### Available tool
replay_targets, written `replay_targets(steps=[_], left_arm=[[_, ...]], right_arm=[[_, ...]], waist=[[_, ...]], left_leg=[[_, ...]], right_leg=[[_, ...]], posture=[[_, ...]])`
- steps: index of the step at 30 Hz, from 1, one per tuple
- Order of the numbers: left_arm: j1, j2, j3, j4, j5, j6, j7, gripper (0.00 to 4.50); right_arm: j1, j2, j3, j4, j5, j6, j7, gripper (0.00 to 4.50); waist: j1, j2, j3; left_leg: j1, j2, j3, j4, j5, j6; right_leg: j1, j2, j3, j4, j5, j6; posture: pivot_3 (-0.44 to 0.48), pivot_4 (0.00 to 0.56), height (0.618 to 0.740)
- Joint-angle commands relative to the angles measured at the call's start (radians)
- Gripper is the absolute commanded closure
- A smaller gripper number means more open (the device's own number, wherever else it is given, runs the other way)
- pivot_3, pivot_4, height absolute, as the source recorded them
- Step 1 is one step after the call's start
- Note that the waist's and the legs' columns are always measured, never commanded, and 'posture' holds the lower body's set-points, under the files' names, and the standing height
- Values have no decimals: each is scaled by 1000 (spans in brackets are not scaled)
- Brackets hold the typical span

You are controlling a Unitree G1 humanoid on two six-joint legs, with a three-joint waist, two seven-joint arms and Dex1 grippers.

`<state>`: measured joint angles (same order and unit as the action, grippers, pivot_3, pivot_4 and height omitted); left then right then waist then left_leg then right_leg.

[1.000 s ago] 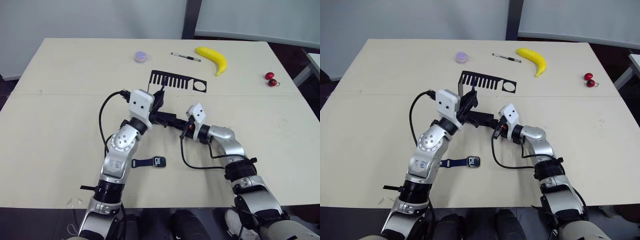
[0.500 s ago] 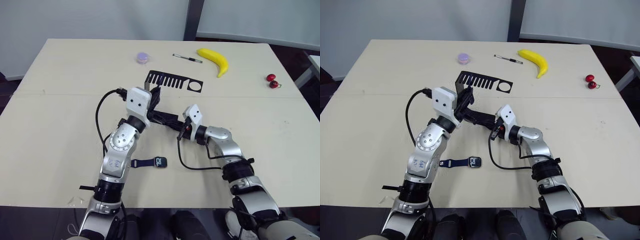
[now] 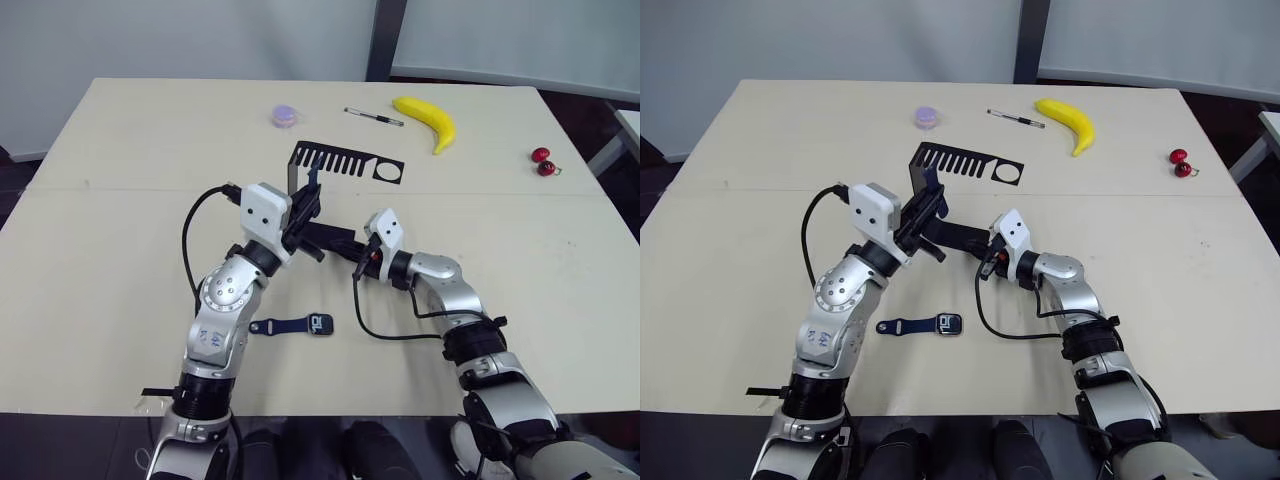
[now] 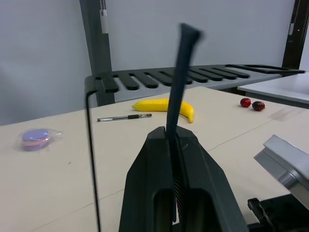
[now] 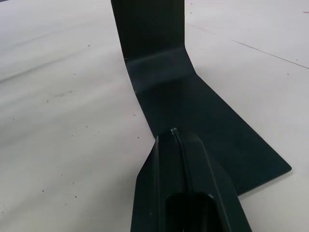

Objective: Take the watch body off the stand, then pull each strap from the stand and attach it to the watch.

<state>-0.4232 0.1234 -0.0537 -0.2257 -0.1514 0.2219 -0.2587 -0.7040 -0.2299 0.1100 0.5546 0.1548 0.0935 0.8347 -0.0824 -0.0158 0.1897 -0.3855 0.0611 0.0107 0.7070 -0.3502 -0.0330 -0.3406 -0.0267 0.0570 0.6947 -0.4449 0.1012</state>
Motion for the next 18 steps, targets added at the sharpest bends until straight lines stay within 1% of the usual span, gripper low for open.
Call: replay_targets(steps=[1, 3, 5, 7, 9, 12, 14, 16, 18], left_arm=[[-8, 9, 13, -37, -28, -9, -27, 4428], [-5, 24, 27, -51, -63, -9, -61, 4428], [22, 83, 56, -86, -107, -22, -142, 4428], [45, 133, 82, -117, -185, -4, -221, 4428], [66, 196, 122, -149, -301, 59, -311, 4428], [90, 339, 195, -168, -466, 180, -460, 4428], [85, 428, 243, -149, -560, 263, -525, 4428], [77, 519, 274, -128, -651, 366, -600, 4428], [76, 593, 286, -110, -717, 448, -664, 4428]], right_arm=[[25, 6, 16, 42, -33, 26, -28, 4500], [27, 8, 16, 35, -31, 20, -32, 4500], [34, 5, 7, 0, -16, 15, -27, 4500], [42, -4, -11, -37, 7, 19, -14, 4500], [62, -21, -31, -97, 42, 26, 16, 4500], [100, -56, -69, -220, 112, 51, 62, 4500], [141, -89, -94, -318, 168, 64, 108, 4500], [202, -135, -131, -447, 259, 121, 159, 4500], [267, -178, -174, -571, 358, 215, 172, 4500]], waist=[[0, 0, 0], [0, 0, 0], [-1, 0, 0], [-4, 0, 0], [-2, 0, 0], [0, 1, 0], [1, 1, 1], [3, 1, 1], [5, 1, 1]], left_leg=[[0, 0, 0, 0, 0, 0], [0, 0, 0, 0, 0, 0], [0, 0, 0, 0, 0, 0], [0, 0, 0, -2, 0, 0], [0, 0, 0, -4, 0, 0], [0, 0, -1, -6, 0, 0], [-1, -1, -1, -7, 0, -1], [-2, -2, -2, -7, 0, -1], [-2, -3, -3, -8, 0, -1]], right_leg=[[0, 0, 0, -1, 0, 0], [0, 0, 0, -1, 0, 0], [0, 0, 0, -1, 0, 0], [-1, 0, 0, -1, 0, 0], [-1, 0, 0, -1, 0, 0], [-2, 0, 0, -1, 0, 0], [-2, -1, 0, -3, 0, 0], [-2, -2, 0, -5, 0, 0], [-1, -2, 0, -6, 0, 0]], posture=[[0, 150, 740], [0, 150, 740], [0, 150, 740], [0, 150, 740], [0, 150, 740], [0, 150, 740], [0, 150, 740], [0, 150, 740], [0, 150, 740]])
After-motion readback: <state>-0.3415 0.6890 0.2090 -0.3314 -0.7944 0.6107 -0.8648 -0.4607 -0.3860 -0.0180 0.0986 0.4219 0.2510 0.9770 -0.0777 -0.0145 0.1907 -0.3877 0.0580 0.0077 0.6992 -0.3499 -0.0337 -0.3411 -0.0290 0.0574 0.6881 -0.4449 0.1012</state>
